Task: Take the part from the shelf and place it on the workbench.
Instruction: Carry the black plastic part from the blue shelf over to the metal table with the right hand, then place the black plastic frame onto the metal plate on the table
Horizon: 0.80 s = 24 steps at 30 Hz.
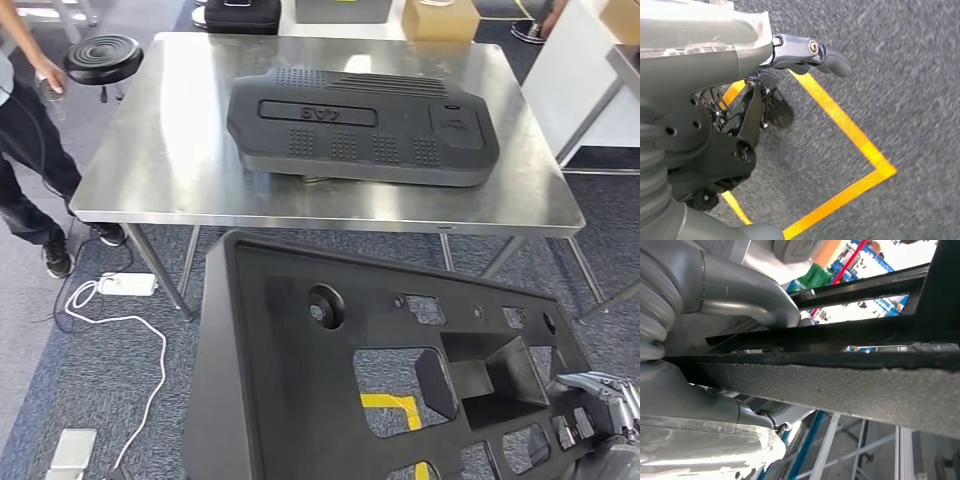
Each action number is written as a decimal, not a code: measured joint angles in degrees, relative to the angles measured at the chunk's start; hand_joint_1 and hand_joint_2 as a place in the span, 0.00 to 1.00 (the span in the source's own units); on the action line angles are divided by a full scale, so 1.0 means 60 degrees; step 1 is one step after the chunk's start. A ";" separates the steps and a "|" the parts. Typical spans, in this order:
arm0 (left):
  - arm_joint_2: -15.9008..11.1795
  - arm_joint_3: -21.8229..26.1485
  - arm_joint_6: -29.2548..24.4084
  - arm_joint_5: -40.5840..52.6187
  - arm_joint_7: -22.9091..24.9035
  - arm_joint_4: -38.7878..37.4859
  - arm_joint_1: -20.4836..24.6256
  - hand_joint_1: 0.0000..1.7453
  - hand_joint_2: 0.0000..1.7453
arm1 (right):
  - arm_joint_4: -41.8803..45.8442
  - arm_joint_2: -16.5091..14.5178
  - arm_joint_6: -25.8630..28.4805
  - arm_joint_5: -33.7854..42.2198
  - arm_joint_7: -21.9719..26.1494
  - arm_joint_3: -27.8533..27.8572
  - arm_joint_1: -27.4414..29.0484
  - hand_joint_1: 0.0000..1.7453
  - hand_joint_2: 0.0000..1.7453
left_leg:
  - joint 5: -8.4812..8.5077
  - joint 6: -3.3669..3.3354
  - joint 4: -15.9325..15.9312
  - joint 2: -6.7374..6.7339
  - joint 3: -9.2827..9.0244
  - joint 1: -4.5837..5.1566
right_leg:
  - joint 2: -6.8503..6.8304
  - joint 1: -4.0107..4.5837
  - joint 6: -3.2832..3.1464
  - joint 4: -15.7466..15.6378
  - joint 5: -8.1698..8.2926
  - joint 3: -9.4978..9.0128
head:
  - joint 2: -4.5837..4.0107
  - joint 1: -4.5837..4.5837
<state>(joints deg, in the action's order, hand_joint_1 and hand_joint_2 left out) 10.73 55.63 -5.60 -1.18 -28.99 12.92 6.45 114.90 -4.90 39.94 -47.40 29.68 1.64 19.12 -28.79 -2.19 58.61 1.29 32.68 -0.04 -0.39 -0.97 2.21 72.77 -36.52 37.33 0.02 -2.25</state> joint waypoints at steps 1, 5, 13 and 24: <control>0.0002 0.0000 0.0001 0.0000 0.0001 0.0000 0.0000 0.00 1.00 | -0.0003 0.0005 -0.0001 -0.0001 -0.0001 0.0001 0.0000 1.00 1.00 | -0.0010 -0.0009 0.0000 0.0099 -0.0035 0.0020 | 0.0069 0.0017 -0.0060 -0.0559 0.0402 -0.0211 | 0.0000 0.0000; 0.0037 0.0000 0.0002 0.0000 0.0007 -0.0005 0.0009 0.00 1.00 | 0.0001 0.0019 0.0001 -0.0013 -0.0004 0.0000 0.0007 1.00 1.00 | -0.0020 0.0053 0.0016 0.0424 0.0017 -0.0003 | 0.0688 0.0085 -0.0307 -0.2395 0.1191 -0.0918 | 0.0000 -0.0005; 0.0019 0.0008 0.0044 0.0000 0.0052 -0.0004 -0.0001 0.00 1.00 | -0.0002 0.0029 0.0002 -0.0013 -0.0114 -0.0020 0.0001 1.00 1.00 | -0.1106 0.0466 0.2343 -0.0052 0.1196 -0.0098 | 0.0170 -0.0028 -0.0428 -0.2729 0.1153 -0.1182 | 0.0000 -0.0055; 0.0014 0.0022 0.0125 -0.0002 0.0092 -0.0007 -0.0042 0.00 1.00 | -0.0006 0.0011 0.0002 -0.0099 0.0003 -0.0017 -0.0064 1.00 1.00 | 0.0050 0.0221 0.0095 -0.0208 0.0186 -0.0157 | 0.0073 -0.0081 0.0061 -0.2519 0.0684 -0.1417 | 0.0000 -0.0028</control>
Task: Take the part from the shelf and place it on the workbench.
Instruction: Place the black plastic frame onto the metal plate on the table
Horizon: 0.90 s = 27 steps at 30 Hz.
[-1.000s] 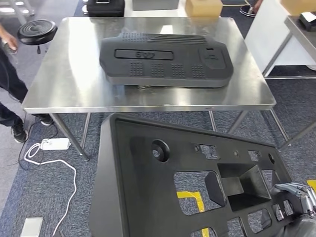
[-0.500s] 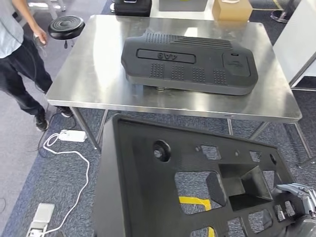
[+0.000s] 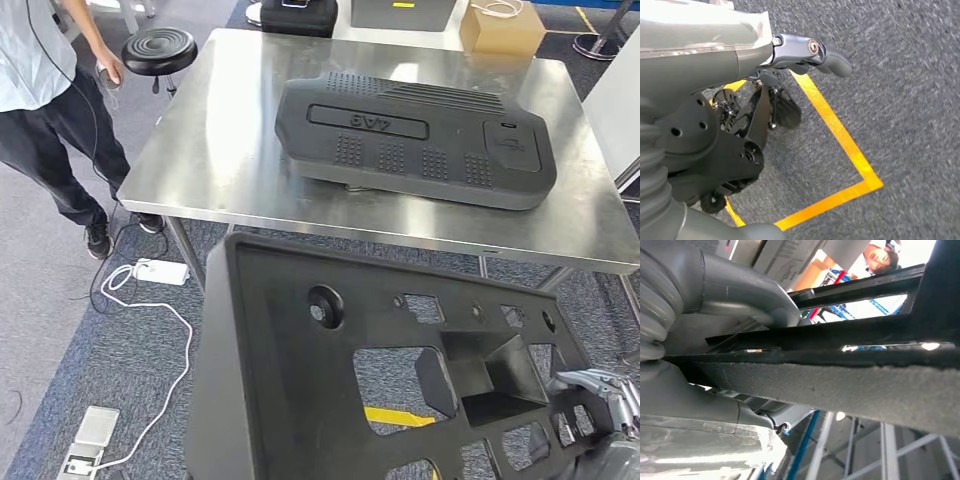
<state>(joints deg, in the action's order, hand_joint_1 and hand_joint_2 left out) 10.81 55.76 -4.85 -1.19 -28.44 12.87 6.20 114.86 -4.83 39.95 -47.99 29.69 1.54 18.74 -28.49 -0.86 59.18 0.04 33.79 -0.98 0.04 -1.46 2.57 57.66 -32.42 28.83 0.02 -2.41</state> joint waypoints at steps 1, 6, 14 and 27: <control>0.0000 0.0000 0.0015 0.0000 -0.0004 0.0000 0.0005 0.00 1.00 | 0.0001 -0.0028 0.0000 -0.0101 0.0081 0.0012 -0.0026 1.00 1.00 | -0.0017 -0.0062 -0.0017 0.0000 -0.0032 -0.0007 | 0.0000 -0.0005 0.0022 0.0351 -0.0190 0.0161 | 0.0000 0.0008; 0.0005 0.0004 0.0018 0.0001 -0.0007 0.0000 -0.0008 0.00 1.00 | -0.0036 -0.0214 0.0000 -0.0364 0.0297 0.0064 -0.0069 1.00 1.00 | -0.0198 -0.0241 -0.0019 0.0030 -0.0233 0.0103 | -0.0001 0.0020 -0.0009 0.2834 -0.0811 0.1670 | 0.0000 0.0022; 0.0041 0.0018 0.0047 0.0002 -0.0011 -0.0005 0.0001 0.00 1.00 | -0.0044 -0.0277 0.0000 -0.0304 0.0257 0.0071 -0.0097 1.00 1.00 | -0.0563 0.0002 -0.0088 0.0088 -0.0610 0.0153 | 0.0033 0.0248 -0.0489 0.0160 0.0547 0.0718 | 0.0000 0.0005; 0.0008 0.0105 0.0066 0.0008 -0.0026 -0.0012 -0.0055 0.00 1.00 | -0.0092 -0.0364 -0.0002 -0.0241 0.0187 0.0090 -0.0131 1.00 1.00 | 0.0232 0.0269 0.0536 -0.0011 0.0512 0.0009 | 0.0042 0.0029 -0.0184 -0.0143 -0.0427 -0.0659 | 0.0000 -0.0012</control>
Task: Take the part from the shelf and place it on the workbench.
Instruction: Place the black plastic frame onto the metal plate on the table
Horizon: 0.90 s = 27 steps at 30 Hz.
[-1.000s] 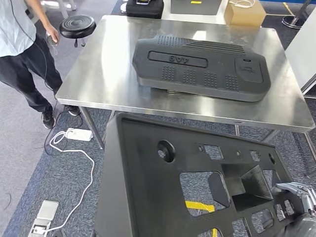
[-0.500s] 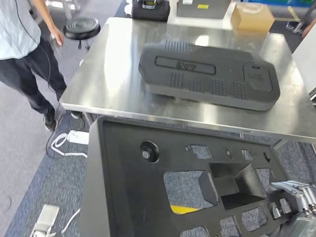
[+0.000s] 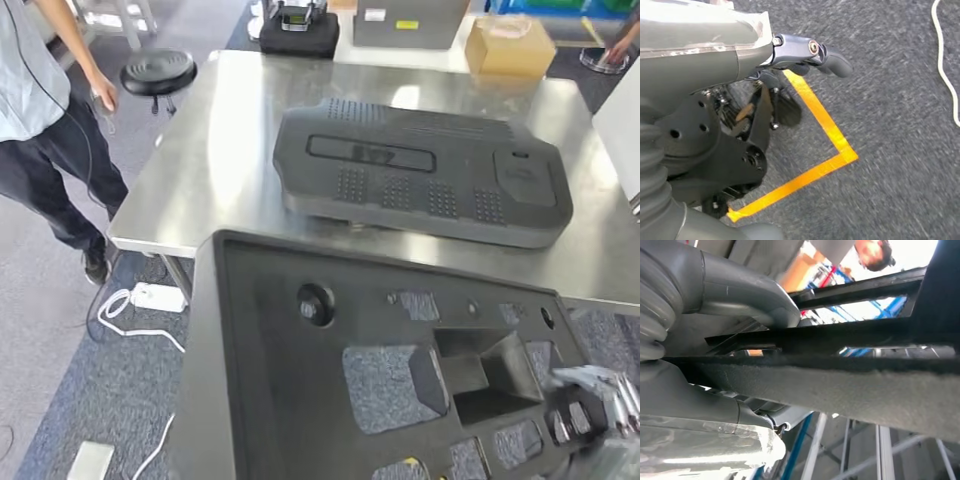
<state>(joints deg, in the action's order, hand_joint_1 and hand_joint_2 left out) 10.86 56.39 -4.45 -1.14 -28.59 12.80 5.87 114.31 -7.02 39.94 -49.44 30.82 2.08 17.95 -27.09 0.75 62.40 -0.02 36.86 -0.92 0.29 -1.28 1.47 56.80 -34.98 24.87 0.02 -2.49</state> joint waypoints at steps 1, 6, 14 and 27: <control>-0.0001 0.0006 0.0005 -0.0001 0.0001 -0.0003 0.0002 0.00 1.00 | -0.0001 0.0000 0.0000 0.0006 -0.0020 0.0004 -0.0015 1.00 1.00 | -0.0097 -0.0094 -0.0078 0.0007 -0.0043 0.0017 | -0.0001 0.0011 0.0059 0.0002 -0.0010 -0.0008 | 0.0000 -0.0004; -0.0005 0.0018 0.0023 -0.0006 -0.0014 -0.0003 -0.0003 0.00 1.00 | -0.0012 0.0000 0.0002 0.0032 -0.0045 0.0006 -0.0089 1.00 1.00 | -0.0404 -0.0412 -0.0343 0.0057 -0.0505 -0.0018 | -0.0026 0.0010 0.0212 0.1713 -0.0074 0.0965 | 0.0000 0.0030; 0.0035 0.0023 0.0054 0.0001 -0.0014 -0.0017 -0.0028 0.00 1.00 | -0.0053 0.0018 -0.0001 0.0043 -0.0106 0.0006 -0.0081 1.00 1.00 | -0.1215 -0.0451 -0.0501 0.0148 -0.1633 0.0158 | 0.0058 0.0350 -0.0334 0.1007 0.1225 0.2311 | 0.0000 -0.0013; 0.0023 0.0026 0.0027 -0.0007 -0.0007 -0.0032 -0.0002 0.00 1.00 | -0.0094 0.0044 0.0002 0.0041 -0.0120 -0.0015 -0.0113 1.00 1.00 | -0.1346 0.0218 0.0928 0.0091 0.0134 -0.0110 | 0.0132 0.0051 -0.0334 0.0013 0.0684 0.0578 | 0.0000 -0.0075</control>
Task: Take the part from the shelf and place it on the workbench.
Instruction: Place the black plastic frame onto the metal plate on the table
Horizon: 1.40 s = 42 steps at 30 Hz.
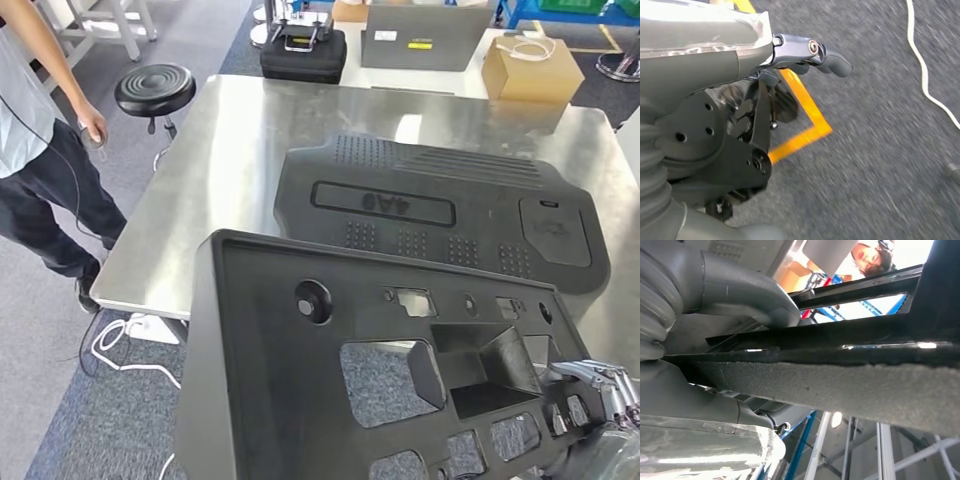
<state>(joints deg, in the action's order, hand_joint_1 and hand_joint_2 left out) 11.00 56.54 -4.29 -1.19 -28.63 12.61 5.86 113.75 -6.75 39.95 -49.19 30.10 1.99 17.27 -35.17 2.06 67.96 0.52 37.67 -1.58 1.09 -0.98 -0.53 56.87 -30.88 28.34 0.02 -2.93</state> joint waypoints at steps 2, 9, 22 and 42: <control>-0.0012 0.0001 -0.0084 0.0011 0.0080 -0.0007 -0.0029 0.00 1.00 | -0.0022 -0.0001 -0.0002 -0.0005 -0.0020 0.0001 -0.0007 1.00 1.00 | 0.1078 -0.0004 -0.0853 -0.0053 -0.0033 -0.0049 | 0.0019 -0.0033 0.0154 0.0095 -0.0281 -0.0266 | 0.0000 0.0002; -0.0020 0.0002 -0.0491 -0.0028 0.0386 -0.0011 0.0054 0.00 1.00 | -0.0017 0.0004 -0.0006 -0.0087 -0.0066 -0.0009 -0.0078 1.00 1.00 | 0.1385 -0.0502 -0.1196 -0.0037 -0.0128 -0.0004 | -0.0066 -0.0114 0.0515 0.0882 -0.1026 -0.0001 | 0.0000 0.0046; -0.0004 -0.0004 -0.0473 -0.0028 0.0350 -0.0011 0.0130 0.00 1.00 | -0.0024 0.0046 0.0000 -0.0055 -0.0151 0.0008 -0.0285 1.00 1.00 | 0.0871 -0.0534 -0.1306 -0.0014 -0.0782 0.0179 | -0.0108 0.0123 0.0279 0.0338 0.0162 0.0656 | 0.0000 0.0035; -0.0015 -0.0263 -0.0287 -0.0028 0.0530 -0.0011 0.0232 0.00 1.00 | -0.0686 0.0392 -0.0002 -0.2170 -0.1165 0.0258 -0.2022 1.00 1.00 | 0.0897 -0.0476 -0.1424 -0.0021 -0.0857 0.0195 | -0.0112 0.0116 0.0210 0.0340 0.0135 0.0624 | 0.0000 0.0038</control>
<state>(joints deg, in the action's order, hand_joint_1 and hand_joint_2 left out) 10.91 54.96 -6.02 -1.36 -25.45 12.55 7.25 109.63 -4.40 39.94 -62.21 23.11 3.54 5.14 -29.79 -0.79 59.42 0.40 32.52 -0.41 0.42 -0.28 0.73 58.91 -30.06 32.09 0.02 -2.70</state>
